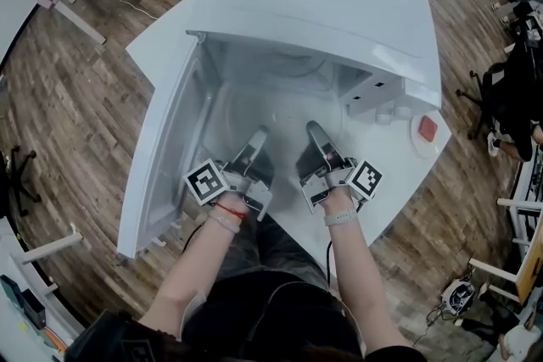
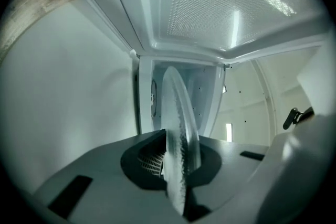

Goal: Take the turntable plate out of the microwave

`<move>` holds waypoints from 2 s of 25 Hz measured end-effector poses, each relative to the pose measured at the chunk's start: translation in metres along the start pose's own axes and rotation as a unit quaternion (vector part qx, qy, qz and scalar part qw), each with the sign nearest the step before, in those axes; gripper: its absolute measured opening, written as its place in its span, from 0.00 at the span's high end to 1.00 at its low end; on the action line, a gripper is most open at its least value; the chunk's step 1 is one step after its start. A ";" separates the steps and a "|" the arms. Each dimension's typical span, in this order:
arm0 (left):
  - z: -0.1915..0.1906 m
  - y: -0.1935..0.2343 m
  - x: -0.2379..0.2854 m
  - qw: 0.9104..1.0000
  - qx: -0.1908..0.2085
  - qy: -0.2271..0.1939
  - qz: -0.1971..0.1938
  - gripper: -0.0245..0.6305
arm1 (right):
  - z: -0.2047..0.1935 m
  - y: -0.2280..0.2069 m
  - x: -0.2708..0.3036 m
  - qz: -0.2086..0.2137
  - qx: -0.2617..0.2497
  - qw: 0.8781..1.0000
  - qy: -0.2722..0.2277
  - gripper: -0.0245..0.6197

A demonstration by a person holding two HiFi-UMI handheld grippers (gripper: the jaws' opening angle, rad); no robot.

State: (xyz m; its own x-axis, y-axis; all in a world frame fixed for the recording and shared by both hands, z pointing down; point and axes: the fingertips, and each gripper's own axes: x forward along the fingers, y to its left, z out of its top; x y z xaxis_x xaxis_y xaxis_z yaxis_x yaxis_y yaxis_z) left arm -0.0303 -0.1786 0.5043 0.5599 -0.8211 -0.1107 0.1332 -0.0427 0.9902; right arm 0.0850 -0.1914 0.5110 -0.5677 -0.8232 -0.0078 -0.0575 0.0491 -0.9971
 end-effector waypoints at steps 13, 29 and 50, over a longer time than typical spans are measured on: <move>-0.031 -0.021 -0.033 1.000 -0.008 0.019 -0.003 0.92 | -0.023 0.025 -0.040 0.007 -0.010 1.000 0.008 0.89; -0.059 -0.047 -0.068 0.996 -0.013 0.090 0.002 0.92 | -0.057 0.051 -0.092 0.003 -0.002 0.999 -0.054 0.89; -0.096 -0.069 -0.131 0.988 -0.018 0.156 -0.003 0.92 | -0.113 0.073 -0.158 0.005 -0.019 0.995 -0.094 0.89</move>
State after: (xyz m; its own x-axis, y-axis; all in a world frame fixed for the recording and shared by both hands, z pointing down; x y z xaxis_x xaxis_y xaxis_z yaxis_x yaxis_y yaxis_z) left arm -0.0343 -0.0136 0.4426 0.7828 -0.6055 -0.1431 0.1632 -0.0221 0.9863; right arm 0.0776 0.0068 0.4480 -0.4040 -0.9141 -0.0344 -0.0853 0.0751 -0.9935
